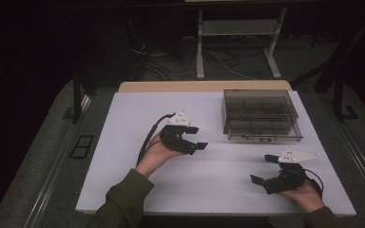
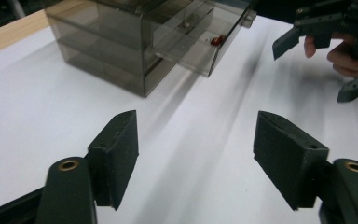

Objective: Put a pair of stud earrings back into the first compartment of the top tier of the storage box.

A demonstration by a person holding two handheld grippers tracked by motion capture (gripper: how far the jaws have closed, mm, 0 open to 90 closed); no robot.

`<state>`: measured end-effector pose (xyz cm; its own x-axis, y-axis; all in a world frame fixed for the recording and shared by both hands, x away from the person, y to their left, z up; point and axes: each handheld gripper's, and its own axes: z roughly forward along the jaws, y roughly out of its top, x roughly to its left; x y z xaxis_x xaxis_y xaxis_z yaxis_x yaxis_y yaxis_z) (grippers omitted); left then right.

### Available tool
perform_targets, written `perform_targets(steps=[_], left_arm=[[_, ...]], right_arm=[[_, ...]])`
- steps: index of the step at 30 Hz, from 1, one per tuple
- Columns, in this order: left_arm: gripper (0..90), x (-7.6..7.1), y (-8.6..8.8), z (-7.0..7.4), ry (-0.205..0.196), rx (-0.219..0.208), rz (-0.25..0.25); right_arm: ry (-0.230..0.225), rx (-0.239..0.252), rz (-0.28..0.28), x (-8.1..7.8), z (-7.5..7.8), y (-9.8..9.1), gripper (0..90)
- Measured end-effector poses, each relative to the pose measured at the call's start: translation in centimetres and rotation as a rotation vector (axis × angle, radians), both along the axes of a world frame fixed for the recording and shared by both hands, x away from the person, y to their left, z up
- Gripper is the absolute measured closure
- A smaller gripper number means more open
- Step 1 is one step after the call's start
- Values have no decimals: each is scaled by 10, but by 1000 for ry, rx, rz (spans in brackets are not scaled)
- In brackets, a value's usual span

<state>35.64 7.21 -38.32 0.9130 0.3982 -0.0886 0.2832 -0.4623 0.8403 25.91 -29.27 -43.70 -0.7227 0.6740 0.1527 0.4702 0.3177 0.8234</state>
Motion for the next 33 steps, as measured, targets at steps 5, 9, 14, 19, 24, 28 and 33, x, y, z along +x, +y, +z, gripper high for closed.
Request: perform_targets(steps=[5,9,14,19,24,28,33], left_arm=[[256,-9,17,-5,0,-9,41],[236,-18,30,-10,1,-7,65],[211,-29,47,-16,2,-7,95],[168,-39,60,-23,5,-13,119],[137,-50,72,-29,-2,-11,141],[113,-58,82,-32,-23,-19,170],[65,-62,91,-35,-20,-17,187]], right_arm=[[-1,3,-2,0,0,-1,5],[-6,4,-3,0,0,-2,5],[-9,1,-4,0,0,-1,5],[-8,-1,-5,0,0,-1,5],[-11,4,-8,-1,1,-2,5],[-14,6,-8,0,1,-2,5],[-12,3,-8,0,0,-2,5]])
